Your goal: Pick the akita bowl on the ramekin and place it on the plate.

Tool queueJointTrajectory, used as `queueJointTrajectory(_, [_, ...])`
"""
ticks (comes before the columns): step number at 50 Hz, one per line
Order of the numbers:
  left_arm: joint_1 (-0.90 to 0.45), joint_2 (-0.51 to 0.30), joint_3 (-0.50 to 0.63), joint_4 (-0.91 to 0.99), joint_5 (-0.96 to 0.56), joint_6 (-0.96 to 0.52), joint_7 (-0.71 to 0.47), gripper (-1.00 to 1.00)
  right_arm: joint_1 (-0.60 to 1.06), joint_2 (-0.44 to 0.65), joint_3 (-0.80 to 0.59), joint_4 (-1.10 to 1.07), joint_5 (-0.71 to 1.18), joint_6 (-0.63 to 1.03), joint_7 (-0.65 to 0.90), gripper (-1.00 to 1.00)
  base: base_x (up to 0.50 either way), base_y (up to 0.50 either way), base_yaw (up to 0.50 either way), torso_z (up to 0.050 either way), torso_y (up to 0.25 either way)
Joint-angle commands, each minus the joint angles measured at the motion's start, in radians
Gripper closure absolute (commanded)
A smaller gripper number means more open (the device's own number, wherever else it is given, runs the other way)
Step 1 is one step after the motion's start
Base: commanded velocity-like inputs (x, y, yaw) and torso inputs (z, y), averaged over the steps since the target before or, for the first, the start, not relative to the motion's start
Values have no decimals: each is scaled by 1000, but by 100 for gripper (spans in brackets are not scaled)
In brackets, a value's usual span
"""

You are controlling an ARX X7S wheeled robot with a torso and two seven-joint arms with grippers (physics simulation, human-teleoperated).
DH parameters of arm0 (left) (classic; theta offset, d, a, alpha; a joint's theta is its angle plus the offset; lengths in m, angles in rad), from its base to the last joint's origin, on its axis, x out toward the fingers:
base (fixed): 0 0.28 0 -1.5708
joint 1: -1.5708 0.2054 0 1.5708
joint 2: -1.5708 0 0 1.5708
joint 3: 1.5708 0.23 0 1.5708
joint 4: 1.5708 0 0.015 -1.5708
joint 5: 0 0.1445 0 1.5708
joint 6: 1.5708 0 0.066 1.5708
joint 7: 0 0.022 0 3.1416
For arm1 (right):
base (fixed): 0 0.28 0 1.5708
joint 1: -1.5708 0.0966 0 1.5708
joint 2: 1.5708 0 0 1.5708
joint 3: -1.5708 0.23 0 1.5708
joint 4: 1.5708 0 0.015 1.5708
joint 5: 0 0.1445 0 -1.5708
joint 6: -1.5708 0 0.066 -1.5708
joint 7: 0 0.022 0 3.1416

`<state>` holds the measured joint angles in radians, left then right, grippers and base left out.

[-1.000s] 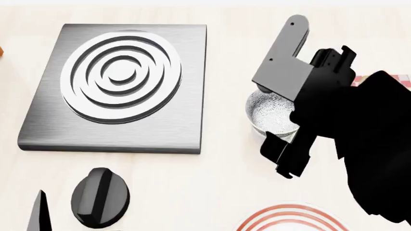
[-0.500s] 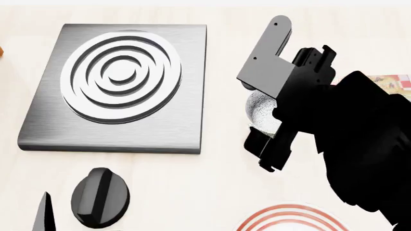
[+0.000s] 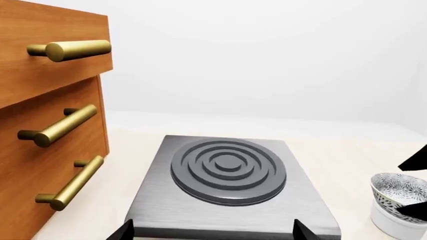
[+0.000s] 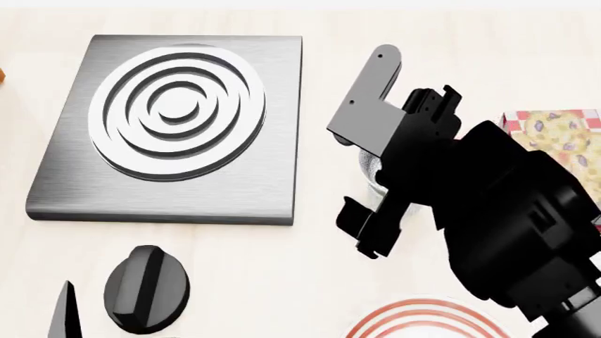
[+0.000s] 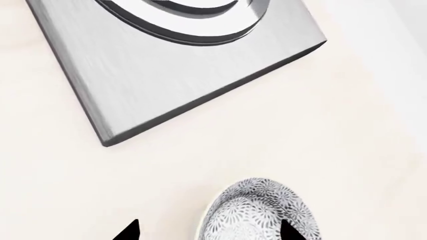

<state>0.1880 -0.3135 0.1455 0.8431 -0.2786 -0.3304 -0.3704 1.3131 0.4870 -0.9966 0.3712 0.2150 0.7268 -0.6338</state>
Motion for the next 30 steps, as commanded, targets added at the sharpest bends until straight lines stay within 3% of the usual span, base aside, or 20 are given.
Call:
queueJointTrajectory(1, [-1, -7, 3, -2, -5, 2, -7, -100, -17, -22, -4, 57, -2, -35, 3, -100, 0, 0, 0, 0, 0])
queueJointTrajectory(30, [-8, -20, 17, -16, -8, 9, -23, -100, -41, -39, -21, 153, -26, -95, 26, -100, 0, 0, 0, 0, 0])
